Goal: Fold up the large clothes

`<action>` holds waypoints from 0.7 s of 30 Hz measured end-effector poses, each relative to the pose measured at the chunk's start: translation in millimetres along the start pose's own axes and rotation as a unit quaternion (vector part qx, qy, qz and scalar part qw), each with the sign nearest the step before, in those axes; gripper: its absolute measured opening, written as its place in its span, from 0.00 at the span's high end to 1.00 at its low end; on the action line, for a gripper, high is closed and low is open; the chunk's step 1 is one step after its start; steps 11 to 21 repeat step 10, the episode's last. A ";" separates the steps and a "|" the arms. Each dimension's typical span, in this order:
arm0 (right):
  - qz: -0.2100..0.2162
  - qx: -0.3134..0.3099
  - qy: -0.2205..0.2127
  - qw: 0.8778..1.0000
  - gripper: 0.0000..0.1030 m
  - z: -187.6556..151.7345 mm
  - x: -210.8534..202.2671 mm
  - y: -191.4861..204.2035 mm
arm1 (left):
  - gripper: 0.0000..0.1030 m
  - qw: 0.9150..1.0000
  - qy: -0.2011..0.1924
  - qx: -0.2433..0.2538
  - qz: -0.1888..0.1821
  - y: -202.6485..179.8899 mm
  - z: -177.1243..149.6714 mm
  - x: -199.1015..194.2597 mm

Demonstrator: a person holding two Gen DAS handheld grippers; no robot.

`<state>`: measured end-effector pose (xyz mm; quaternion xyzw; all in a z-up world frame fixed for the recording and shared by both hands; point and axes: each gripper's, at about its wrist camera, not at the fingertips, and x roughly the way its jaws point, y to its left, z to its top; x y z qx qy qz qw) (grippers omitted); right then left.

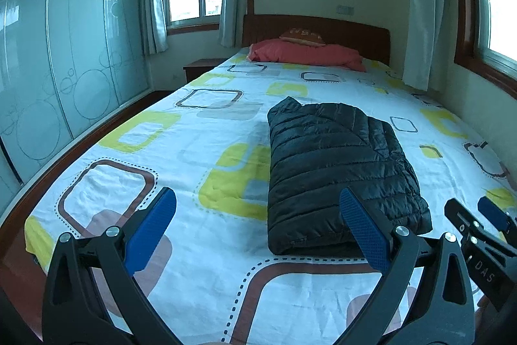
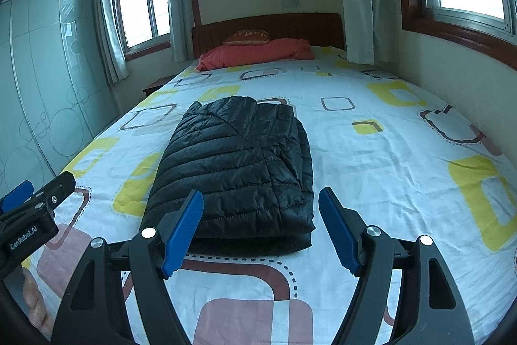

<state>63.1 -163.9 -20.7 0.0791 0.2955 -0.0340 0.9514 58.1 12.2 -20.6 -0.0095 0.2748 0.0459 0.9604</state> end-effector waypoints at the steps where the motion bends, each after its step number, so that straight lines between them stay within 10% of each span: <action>1: 0.001 0.001 0.001 1.000 0.29 -0.8 0.8 -0.6 | 0.02 1.000 0.000 -0.003 -0.003 0.9 -0.2 1.3; 21: -0.007 0.012 0.011 1.000 0.29 -3.3 14.5 -19.7 | 0.02 0.999 0.026 -0.025 0.013 15.0 -7.3 40.4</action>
